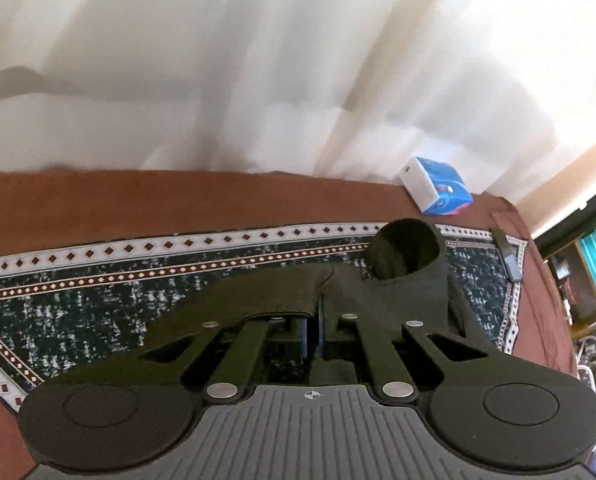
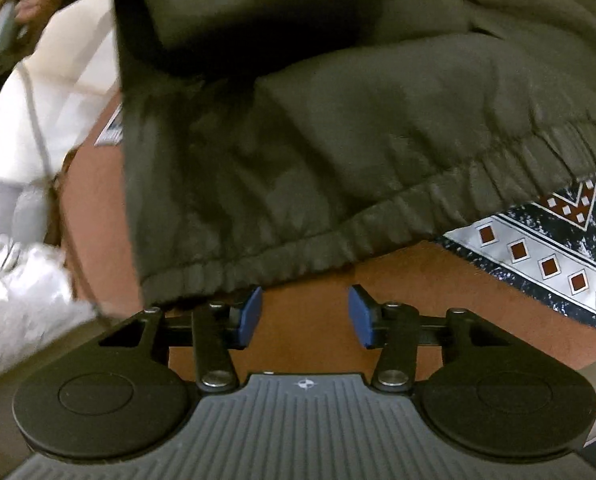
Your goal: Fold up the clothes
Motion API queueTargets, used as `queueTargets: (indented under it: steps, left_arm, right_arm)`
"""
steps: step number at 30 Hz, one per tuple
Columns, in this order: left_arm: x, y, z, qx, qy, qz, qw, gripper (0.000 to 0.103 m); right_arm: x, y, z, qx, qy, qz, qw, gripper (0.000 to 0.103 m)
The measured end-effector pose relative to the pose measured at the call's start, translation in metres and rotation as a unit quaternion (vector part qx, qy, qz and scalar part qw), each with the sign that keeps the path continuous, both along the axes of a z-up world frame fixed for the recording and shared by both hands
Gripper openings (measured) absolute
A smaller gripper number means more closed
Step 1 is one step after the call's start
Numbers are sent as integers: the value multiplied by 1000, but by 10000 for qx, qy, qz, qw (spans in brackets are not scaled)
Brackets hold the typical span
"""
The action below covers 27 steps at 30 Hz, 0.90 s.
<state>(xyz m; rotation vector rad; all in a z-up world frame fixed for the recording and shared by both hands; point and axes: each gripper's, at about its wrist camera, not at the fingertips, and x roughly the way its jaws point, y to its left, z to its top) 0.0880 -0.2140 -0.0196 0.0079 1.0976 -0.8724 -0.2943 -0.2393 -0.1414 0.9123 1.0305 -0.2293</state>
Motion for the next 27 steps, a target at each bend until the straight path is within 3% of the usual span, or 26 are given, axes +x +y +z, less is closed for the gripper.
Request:
queueTargets:
  steps: [5,8,11,15,27]
  left_arm:
    - [2,4,5,-9,122,-13,9999,0]
    - [3,5,10,-49,230,25,9997,0]
    - [2,0,16,-37,254,35,9997,1]
    - [-3,-7,27,16,156,-3,9999,1]
    - [-8,-17,35,131,31,53,9999,1]
  right_arm:
    - [-2,1,-8,-87,-113,-392,9991,60]
    - [-11,1,-7,-185,-87,-669,9976,43]
    - [-20,-3,-11,36,-170,-1066,9941,40]
    - [-20,6,-5,-263,-340,-919,9948,40]
    - [-23,8,-10,-487,-765,-1103,9897,39]
